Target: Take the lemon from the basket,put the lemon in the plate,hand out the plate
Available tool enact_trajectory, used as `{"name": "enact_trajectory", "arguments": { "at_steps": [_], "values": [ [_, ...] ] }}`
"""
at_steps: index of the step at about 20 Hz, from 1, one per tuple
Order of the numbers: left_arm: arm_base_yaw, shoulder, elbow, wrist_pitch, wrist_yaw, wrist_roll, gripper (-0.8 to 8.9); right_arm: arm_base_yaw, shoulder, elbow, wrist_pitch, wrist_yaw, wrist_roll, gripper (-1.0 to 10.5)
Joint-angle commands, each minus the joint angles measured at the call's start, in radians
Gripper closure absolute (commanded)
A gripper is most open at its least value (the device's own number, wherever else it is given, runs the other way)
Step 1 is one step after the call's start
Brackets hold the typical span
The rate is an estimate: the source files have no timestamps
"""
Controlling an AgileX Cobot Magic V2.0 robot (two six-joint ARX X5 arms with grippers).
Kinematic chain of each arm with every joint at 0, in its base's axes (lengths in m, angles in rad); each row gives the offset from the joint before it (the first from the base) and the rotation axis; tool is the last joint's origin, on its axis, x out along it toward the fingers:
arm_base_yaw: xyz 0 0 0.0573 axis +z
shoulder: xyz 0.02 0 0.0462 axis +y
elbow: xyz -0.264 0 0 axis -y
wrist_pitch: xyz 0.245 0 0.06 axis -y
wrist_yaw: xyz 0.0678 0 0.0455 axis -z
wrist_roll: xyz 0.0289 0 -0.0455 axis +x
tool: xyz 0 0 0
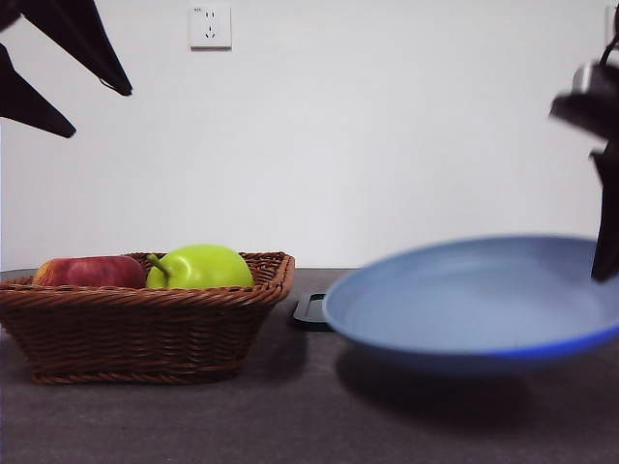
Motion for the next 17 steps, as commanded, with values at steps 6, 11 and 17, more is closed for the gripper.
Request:
{"name": "enact_trajectory", "arguments": {
  "at_steps": [6, 11, 17],
  "values": [
    [-0.074, 0.316, 0.192, -0.006, -0.106, -0.023, 4.33, 0.002, -0.206, 0.008, -0.083, -0.002, 0.000, 9.4],
    [-0.141, 0.547, 0.364, -0.072, -0.247, 0.000, 4.33, 0.002, -0.290, 0.008, -0.148, -0.002, 0.000, 9.4],
    [-0.190, 0.744, 0.450, -0.094, -0.339, 0.000, 4.33, 0.002, -0.323, 0.008, -0.172, -0.002, -0.001, 9.4]
  ]
}}
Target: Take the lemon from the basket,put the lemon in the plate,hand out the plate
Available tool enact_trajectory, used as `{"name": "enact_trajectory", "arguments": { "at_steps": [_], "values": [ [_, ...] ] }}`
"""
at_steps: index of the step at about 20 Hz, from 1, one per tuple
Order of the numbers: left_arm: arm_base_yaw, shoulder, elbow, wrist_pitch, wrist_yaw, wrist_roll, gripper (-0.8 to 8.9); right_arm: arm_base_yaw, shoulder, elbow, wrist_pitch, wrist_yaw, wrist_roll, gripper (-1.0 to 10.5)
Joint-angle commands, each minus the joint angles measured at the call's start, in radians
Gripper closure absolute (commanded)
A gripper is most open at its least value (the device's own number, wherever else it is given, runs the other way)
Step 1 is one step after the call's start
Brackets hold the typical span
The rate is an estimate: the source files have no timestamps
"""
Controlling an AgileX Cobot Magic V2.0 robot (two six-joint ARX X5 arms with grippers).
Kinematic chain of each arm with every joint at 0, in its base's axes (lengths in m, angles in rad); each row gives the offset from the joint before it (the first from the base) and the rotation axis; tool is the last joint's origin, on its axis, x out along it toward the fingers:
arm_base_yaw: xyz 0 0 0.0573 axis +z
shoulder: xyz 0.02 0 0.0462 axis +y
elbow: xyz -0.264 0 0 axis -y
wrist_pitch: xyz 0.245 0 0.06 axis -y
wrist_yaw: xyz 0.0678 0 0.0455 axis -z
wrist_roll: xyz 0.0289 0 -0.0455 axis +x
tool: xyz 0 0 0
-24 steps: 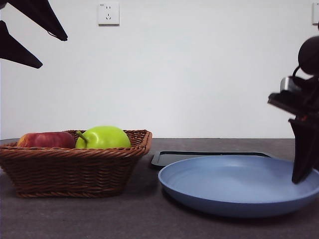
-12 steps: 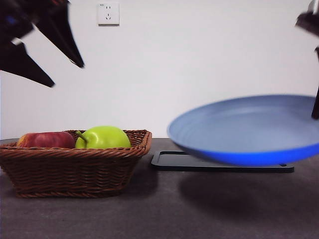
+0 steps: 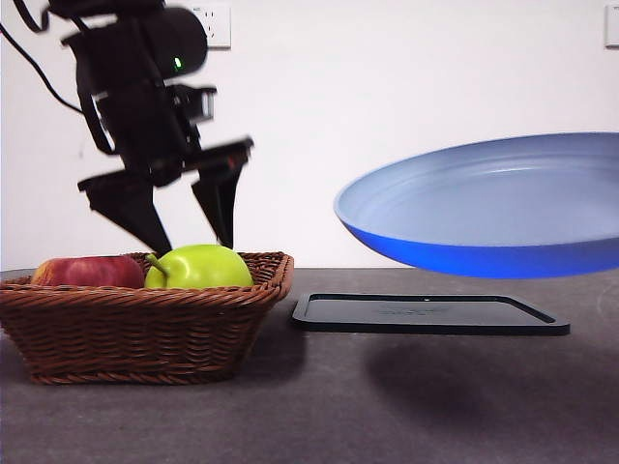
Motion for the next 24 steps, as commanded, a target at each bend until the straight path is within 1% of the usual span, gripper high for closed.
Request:
{"name": "enact_trajectory", "arguments": {
  "at_steps": [1, 2, 9, 10, 12, 13, 15, 17, 18, 20, 21, 22, 24],
  "values": [
    [-0.014, 0.047, 0.020, -0.011, -0.047, 0.010, 4.33, 0.002, 0.003, 0.008, 0.008, -0.004, 0.000, 9.4],
    [-0.013, 0.062, 0.020, -0.011, -0.063, 0.010, 4.33, 0.002, 0.003, 0.008, 0.008, -0.004, 0.000, 9.4],
    [-0.012, 0.130, 0.020, 0.000, -0.032, 0.018, 4.39, 0.002, 0.004, 0.008, 0.009, -0.003, -0.008, 9.4],
    [-0.012, 0.130, 0.020, 0.006, -0.032, 0.034, 4.53, 0.002, 0.004, 0.008, 0.009, -0.003, -0.008, 9.4],
    [-0.011, 0.129, 0.020, 0.006, -0.032, 0.039, 5.89, 0.002, 0.004, 0.008, 0.016, -0.003, -0.008, 9.4],
    [-0.009, 0.123, 0.020, 0.006, -0.032, 0.039, 6.23, 0.002, 0.004, 0.008, 0.019, -0.003, -0.008, 9.4],
    [0.002, 0.070, 0.020, -0.002, -0.032, 0.040, 6.22, 0.002, 0.005, 0.008, 0.021, -0.004, -0.008, 9.4],
    [0.008, -0.043, 0.020, -0.013, -0.017, 0.049, 6.22, 0.002, 0.018, 0.008, 0.051, -0.008, -0.007, 9.4],
    [0.008, -0.108, 0.020, -0.016, 0.033, 0.062, 6.22, 0.002, 0.032, 0.008, 0.067, -0.011, 0.004, 9.4],
    [-0.011, -0.251, 0.020, -0.008, 0.209, 0.061, 6.22, 0.003, 0.075, 0.008, 0.080, -0.019, 0.031, 9.4],
    [-0.041, -0.313, 0.020, 0.006, 0.284, 0.060, 6.22, 0.003, 0.106, 0.008, 0.081, -0.067, 0.031, 9.4],
    [-0.083, -0.354, 0.020, 0.022, 0.313, 0.057, 6.22, 0.003, 0.136, 0.008, 0.087, -0.116, 0.030, 9.4],
    [-0.192, -0.373, 0.020, 0.038, 0.313, 0.056, 6.22, 0.007, 0.174, 0.008, 0.107, -0.166, 0.030, 9.4]
  ]
}}
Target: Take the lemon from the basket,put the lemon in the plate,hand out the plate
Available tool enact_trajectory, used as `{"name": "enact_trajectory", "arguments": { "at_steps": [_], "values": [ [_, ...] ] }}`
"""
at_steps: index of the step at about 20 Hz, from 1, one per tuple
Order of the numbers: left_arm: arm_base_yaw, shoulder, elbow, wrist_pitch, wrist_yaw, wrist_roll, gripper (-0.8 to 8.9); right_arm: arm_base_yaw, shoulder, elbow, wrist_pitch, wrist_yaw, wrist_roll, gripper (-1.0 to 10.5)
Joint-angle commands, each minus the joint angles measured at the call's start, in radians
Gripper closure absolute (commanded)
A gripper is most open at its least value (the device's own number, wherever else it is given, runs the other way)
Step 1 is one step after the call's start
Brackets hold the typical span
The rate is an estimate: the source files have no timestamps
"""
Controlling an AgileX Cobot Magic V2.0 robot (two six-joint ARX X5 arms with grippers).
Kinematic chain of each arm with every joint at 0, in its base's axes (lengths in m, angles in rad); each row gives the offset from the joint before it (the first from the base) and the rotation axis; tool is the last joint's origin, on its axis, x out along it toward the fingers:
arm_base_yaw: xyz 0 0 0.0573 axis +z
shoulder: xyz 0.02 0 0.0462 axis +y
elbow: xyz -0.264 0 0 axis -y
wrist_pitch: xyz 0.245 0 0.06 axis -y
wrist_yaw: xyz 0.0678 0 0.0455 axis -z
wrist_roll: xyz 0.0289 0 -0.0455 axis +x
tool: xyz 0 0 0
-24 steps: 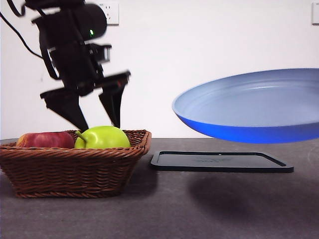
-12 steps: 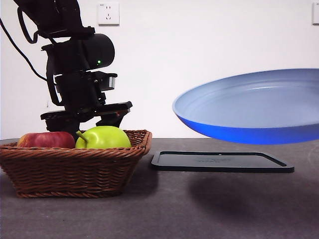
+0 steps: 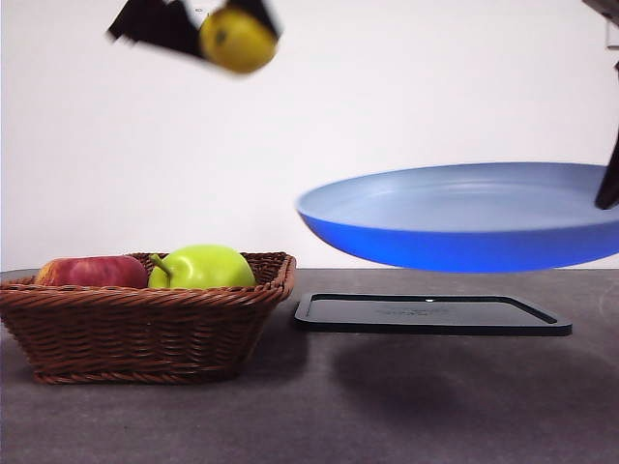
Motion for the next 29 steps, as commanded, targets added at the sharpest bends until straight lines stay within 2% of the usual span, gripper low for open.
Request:
{"name": "enact_trajectory", "arguments": {
  "at_steps": [1, 3, 5, 9, 15, 18, 23, 29],
  "values": [
    [-0.118, 0.026, 0.017, 0.009, -0.003, 0.007, 6.22, 0.014, 0.029, 0.008, 0.027, -0.034, 0.010, 9.4],
    [-0.214, 0.047, 0.017, 0.012, -0.040, 0.008, 6.22, 0.023, 0.032, 0.008, 0.028, -0.032, 0.010, 9.4],
    [-0.319, 0.085, 0.017, 0.014, -0.152, 0.014, 6.22, 0.023, 0.032, 0.008, 0.027, -0.032, 0.010, 9.4],
    [-0.429, 0.179, 0.017, 0.026, -0.239, 0.016, 6.21, 0.023, 0.032, 0.008, 0.027, -0.033, 0.010, 9.4],
    [-0.460, 0.295, 0.017, 0.047, -0.239, 0.016, 6.17, 0.023, 0.032, 0.008, 0.013, -0.033, 0.009, 9.4],
    [-0.459, 0.333, 0.017, 0.044, -0.240, 0.016, 5.46, 0.023, 0.032, 0.008, 0.011, -0.033, 0.009, 9.4],
    [-0.468, 0.337, 0.017, 0.047, -0.233, 0.016, 4.40, 0.023, 0.032, 0.008, 0.011, -0.033, 0.010, 9.4],
    [-0.459, 0.297, 0.017, 0.008, -0.209, 0.011, 4.35, 0.021, 0.034, 0.008, 0.006, -0.031, 0.050, 9.4]
  ]
}}
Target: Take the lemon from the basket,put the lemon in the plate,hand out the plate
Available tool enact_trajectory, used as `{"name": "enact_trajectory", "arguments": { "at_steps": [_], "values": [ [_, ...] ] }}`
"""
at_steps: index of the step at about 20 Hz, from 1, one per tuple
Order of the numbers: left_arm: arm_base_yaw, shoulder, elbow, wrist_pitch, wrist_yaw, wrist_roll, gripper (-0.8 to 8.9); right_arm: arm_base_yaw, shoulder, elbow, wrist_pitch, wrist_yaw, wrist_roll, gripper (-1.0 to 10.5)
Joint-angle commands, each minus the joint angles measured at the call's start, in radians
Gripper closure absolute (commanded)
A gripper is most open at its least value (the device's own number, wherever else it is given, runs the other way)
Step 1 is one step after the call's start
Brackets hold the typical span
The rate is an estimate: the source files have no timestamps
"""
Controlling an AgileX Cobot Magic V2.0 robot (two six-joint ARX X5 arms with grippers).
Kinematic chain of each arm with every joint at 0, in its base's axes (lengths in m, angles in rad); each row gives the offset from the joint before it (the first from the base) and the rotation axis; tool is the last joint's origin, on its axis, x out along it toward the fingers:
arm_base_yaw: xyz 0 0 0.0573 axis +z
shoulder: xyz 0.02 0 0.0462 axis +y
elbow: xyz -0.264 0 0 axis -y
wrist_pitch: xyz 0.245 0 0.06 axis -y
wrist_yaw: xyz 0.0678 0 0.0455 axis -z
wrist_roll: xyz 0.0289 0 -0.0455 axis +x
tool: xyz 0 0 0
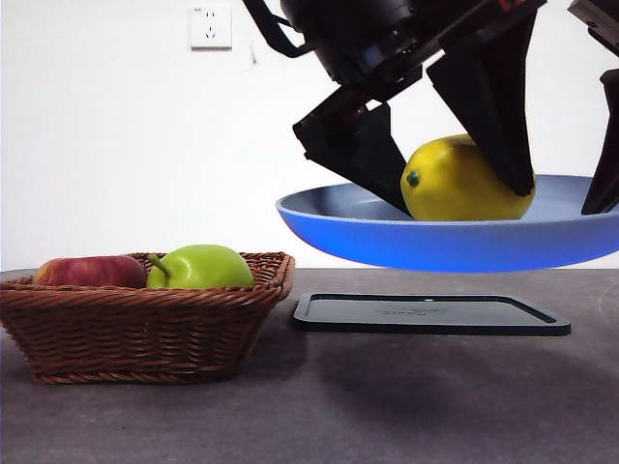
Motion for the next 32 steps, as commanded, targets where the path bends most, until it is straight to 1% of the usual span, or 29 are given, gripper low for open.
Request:
{"name": "enact_trajectory", "arguments": {
  "at_steps": [1, 5, 9, 13, 18, 21, 23, 25, 26, 29, 30, 32],
  "values": [
    [0.003, -0.041, 0.015, -0.023, 0.009, 0.007, 4.35, 0.000, 0.009, 0.008, 0.010, -0.004, 0.028, 9.4],
    [0.052, -0.167, 0.015, -0.110, 0.009, 0.008, 4.37, -0.036, 0.040, 0.008, 0.041, -0.003, 0.053, 9.4],
    [0.119, -0.337, 0.015, -0.203, 0.001, 0.028, 4.38, -0.106, 0.153, 0.031, 0.129, -0.004, 0.070, 9.4],
    [0.174, -0.501, 0.015, -0.299, -0.067, 0.042, 4.38, -0.159, 0.352, 0.161, 0.177, -0.004, 0.078, 9.4],
    [0.194, -0.652, 0.015, -0.372, -0.153, 0.042, 4.38, -0.171, 0.600, 0.428, 0.184, -0.003, 0.098, 9.4],
    [0.194, -0.687, 0.015, -0.389, -0.182, 0.035, 4.38, -0.171, 0.717, 0.544, 0.184, -0.003, 0.122, 9.4],
    [0.194, -0.695, 0.015, -0.401, -0.183, 0.033, 4.38, -0.171, 0.782, 0.589, 0.187, 0.000, 0.122, 9.4],
    [0.194, -0.695, 0.015, -0.402, -0.187, 0.031, 4.38, -0.171, 0.827, 0.598, 0.218, 0.004, 0.132, 9.4],
    [0.194, -0.694, 0.015, -0.401, -0.198, 0.028, 4.38, -0.171, 0.846, 0.598, 0.228, 0.020, 0.140, 9.4],
    [0.194, -0.694, 0.015, -0.401, -0.200, 0.026, 4.38, -0.171, 0.885, 0.598, 0.236, 0.027, 0.138, 9.4],
    [0.194, -0.694, 0.015, -0.401, -0.201, 0.026, 4.38, -0.171, 0.896, 0.598, 0.237, 0.037, 0.129, 9.4],
    [0.194, -0.694, 0.015, -0.401, -0.201, 0.014, 4.38, -0.171, 0.905, 0.598, 0.236, 0.089, 0.124, 9.4]
  ]
}}
